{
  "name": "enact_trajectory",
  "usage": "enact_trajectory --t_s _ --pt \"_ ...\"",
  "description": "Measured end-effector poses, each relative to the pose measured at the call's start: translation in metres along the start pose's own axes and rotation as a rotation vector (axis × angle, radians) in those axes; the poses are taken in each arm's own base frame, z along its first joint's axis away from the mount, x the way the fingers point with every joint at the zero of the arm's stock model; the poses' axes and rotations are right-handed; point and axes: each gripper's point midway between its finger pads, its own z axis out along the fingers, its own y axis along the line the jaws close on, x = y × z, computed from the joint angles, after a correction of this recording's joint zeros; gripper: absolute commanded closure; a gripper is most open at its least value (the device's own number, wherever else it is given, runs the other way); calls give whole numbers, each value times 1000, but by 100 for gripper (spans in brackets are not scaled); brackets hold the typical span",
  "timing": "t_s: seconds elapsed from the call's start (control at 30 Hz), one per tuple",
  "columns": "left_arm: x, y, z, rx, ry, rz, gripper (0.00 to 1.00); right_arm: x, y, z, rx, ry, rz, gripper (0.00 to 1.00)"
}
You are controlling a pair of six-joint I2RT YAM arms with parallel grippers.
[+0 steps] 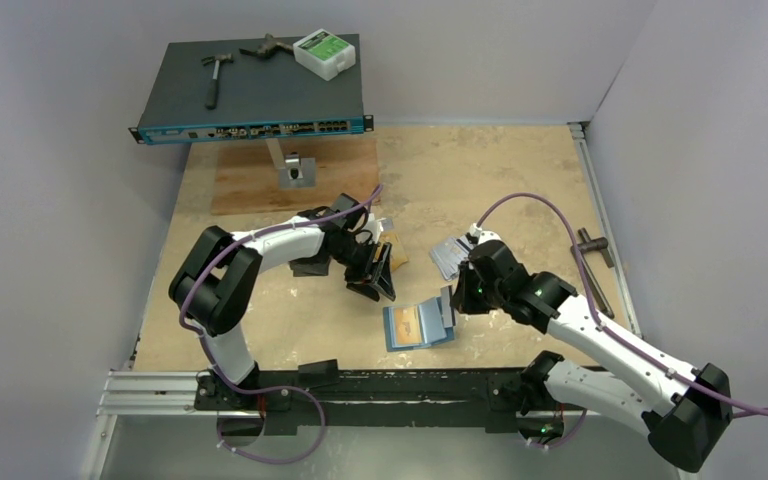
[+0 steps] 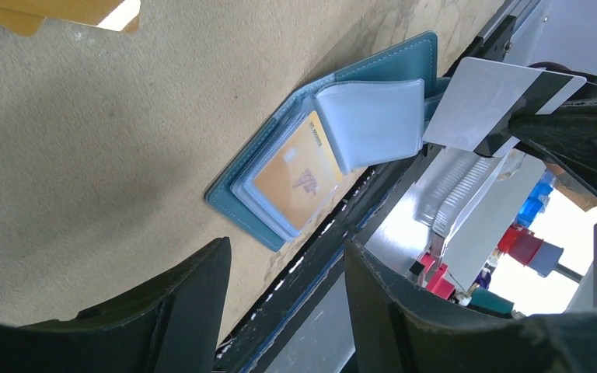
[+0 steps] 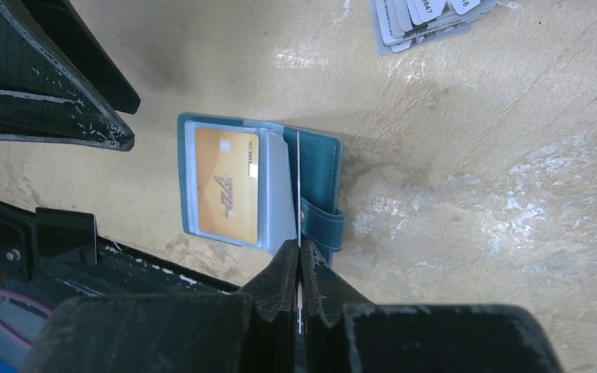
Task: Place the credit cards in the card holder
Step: Insert the credit card into the card holder.
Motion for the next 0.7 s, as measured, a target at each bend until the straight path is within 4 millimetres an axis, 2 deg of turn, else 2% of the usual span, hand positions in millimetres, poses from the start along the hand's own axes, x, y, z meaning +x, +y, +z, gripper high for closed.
enact_trajectory --t_s 0.23,0.7 --pt "0 0 -1 5 0 -3 46 0 0 -1 -2 0 0 100" --pt "-4 3 -4 7 -12 -14 46 9 16 1 -54 5 -19 100"
